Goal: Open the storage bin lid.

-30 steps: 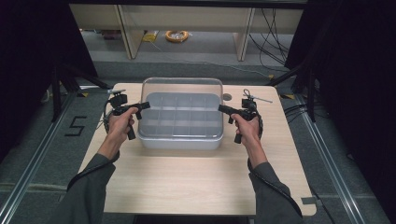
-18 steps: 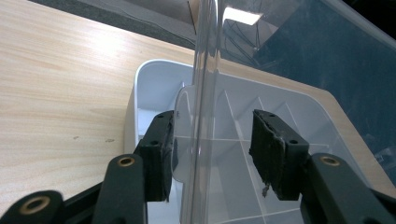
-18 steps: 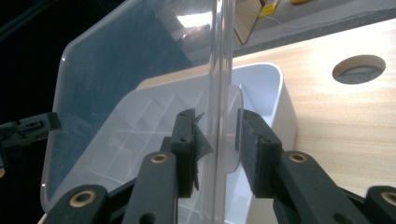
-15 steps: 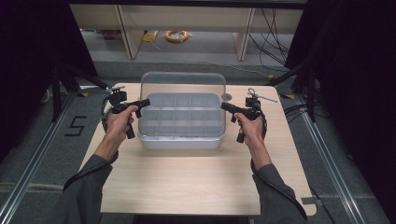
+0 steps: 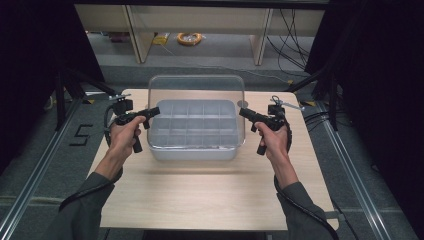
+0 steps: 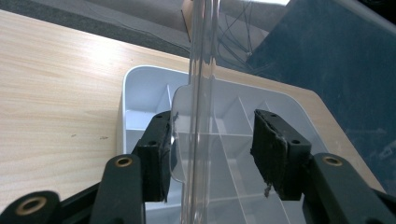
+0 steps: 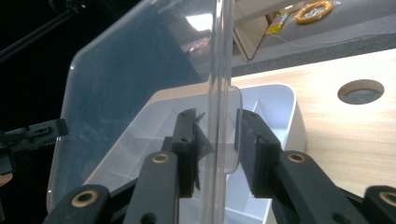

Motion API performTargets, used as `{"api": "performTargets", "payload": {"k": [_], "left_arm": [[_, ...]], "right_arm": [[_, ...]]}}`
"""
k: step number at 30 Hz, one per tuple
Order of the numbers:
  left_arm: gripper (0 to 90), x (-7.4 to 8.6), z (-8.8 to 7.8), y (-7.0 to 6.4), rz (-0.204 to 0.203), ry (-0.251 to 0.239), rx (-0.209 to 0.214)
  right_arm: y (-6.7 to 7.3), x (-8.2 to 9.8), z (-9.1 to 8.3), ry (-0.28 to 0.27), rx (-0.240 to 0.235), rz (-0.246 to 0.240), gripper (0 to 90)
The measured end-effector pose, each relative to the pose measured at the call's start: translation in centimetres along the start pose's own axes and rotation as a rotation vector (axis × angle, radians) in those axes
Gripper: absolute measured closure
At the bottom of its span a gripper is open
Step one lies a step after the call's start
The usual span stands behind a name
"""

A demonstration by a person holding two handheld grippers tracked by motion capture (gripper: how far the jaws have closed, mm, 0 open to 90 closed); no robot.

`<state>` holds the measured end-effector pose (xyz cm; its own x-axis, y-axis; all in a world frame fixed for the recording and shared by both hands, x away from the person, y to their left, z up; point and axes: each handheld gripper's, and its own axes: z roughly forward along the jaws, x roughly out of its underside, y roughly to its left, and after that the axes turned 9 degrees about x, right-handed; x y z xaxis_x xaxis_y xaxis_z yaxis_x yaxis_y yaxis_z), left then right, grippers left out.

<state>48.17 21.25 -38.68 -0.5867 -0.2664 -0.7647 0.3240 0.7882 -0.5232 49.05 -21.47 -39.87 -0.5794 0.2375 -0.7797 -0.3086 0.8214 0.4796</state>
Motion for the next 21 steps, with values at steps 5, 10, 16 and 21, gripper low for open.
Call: {"api": "performTargets", "payload": {"k": [5, 10, 16, 21], "left_arm": [[49.5, 0.7, -1.4, -0.9, 0.025, -0.01, 0.003], [49.6, 1.2, -2.6, -1.7, 0.059, -0.013, 0.007], [50.5, 1.7, -4.3, -2.3, 0.095, -0.028, 0.023], [50.1, 2.3, -5.3, -2.7, 0.129, -0.03, 0.017]], "right_arm": [[0.3, 0.6, -1.2, -0.01, -0.014, -0.013, 70.7], [0.5, 1.2, -2.3, -0.025, -0.032, -0.014, 70.8], [0.9, 2.1, -3.5, -0.042, -0.052, -0.026, 71.2], [1.7, 2.8, -4.3, -0.06, -0.036, -0.061, 71.0]]}}
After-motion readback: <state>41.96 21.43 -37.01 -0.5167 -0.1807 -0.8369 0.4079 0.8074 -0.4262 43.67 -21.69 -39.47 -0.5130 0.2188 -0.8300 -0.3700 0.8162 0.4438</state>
